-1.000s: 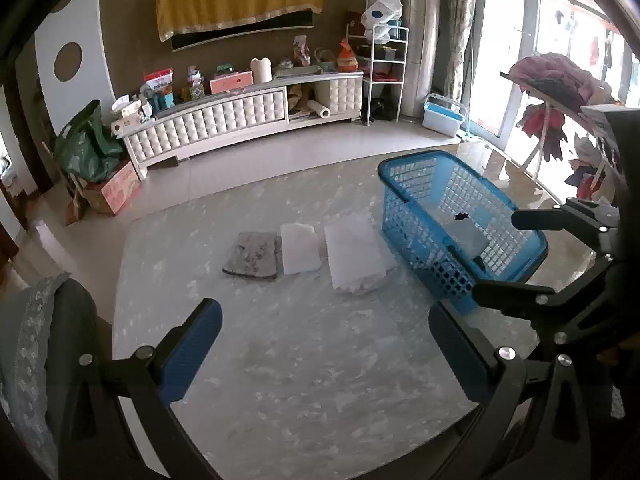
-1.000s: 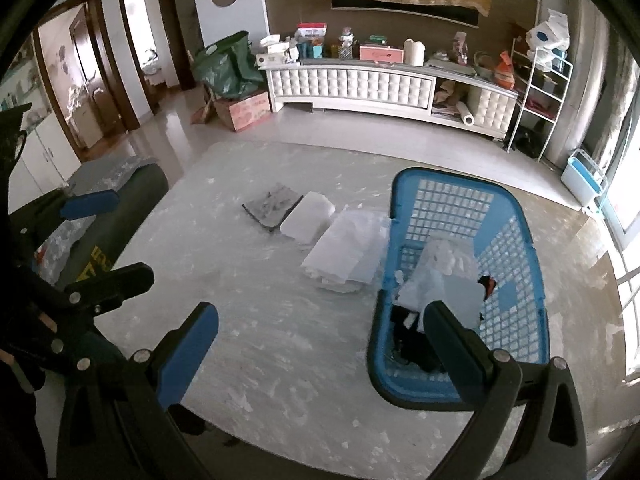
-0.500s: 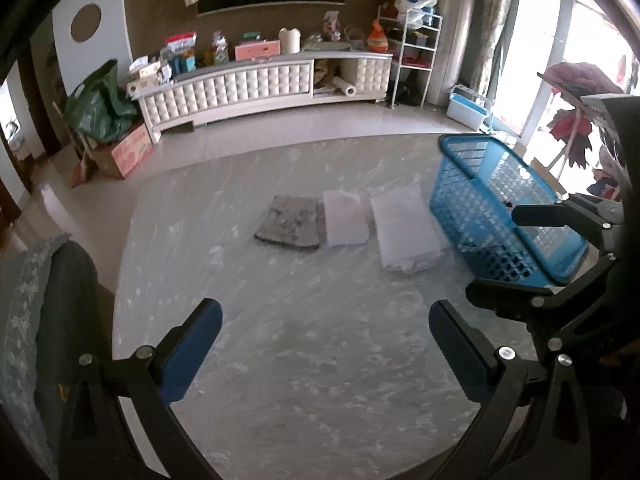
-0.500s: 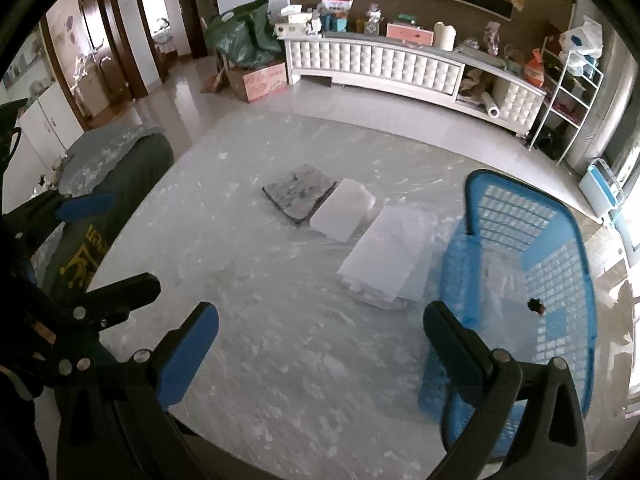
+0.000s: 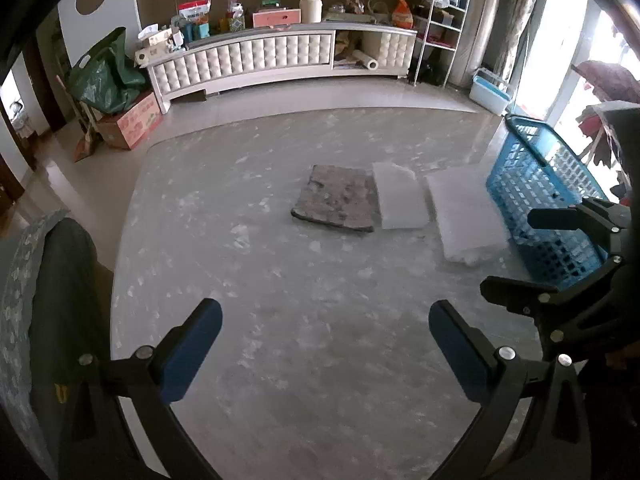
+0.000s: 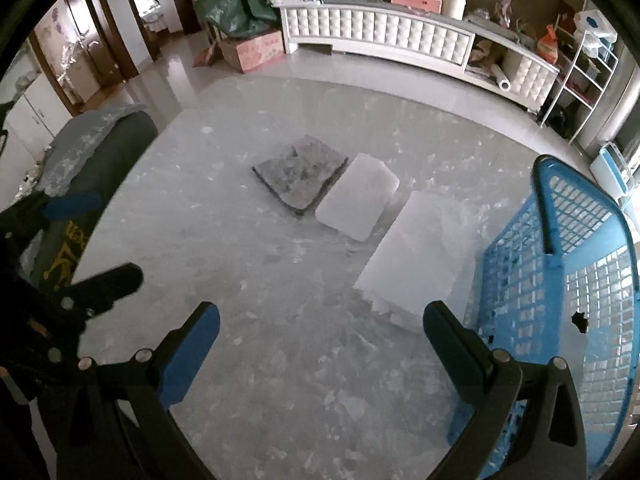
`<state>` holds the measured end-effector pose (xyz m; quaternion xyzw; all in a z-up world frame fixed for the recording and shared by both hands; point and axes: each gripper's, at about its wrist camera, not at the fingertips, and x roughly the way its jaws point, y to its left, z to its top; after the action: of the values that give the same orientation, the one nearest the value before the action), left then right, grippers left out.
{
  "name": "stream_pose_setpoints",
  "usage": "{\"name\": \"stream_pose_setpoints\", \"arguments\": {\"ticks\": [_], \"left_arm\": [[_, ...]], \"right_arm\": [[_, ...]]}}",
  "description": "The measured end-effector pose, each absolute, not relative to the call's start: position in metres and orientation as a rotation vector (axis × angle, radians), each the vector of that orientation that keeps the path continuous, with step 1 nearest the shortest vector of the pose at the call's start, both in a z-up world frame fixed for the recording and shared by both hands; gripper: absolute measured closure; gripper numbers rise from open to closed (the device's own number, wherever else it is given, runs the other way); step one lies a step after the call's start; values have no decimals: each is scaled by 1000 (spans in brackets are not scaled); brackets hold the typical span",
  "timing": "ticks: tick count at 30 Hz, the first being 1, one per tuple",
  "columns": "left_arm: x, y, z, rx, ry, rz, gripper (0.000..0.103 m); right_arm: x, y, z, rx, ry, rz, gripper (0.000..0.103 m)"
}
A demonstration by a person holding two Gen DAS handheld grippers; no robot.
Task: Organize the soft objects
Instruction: 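Lower the right gripper onto the white quilted towel edge and close it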
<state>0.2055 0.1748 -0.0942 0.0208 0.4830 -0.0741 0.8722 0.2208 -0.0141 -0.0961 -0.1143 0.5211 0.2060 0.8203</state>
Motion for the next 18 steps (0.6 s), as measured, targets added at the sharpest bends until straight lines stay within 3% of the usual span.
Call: {"name": "stream_pose_setpoints", "arguments": {"ticks": [16, 18], "left_arm": [[261, 173, -132, 31, 1058, -192, 0], [264, 173, -137, 23, 1064, -193, 0]], "right_arm": [[264, -18, -147, -267, 1221, 283, 0], [269, -21, -153, -265, 1231, 277, 5]]}}
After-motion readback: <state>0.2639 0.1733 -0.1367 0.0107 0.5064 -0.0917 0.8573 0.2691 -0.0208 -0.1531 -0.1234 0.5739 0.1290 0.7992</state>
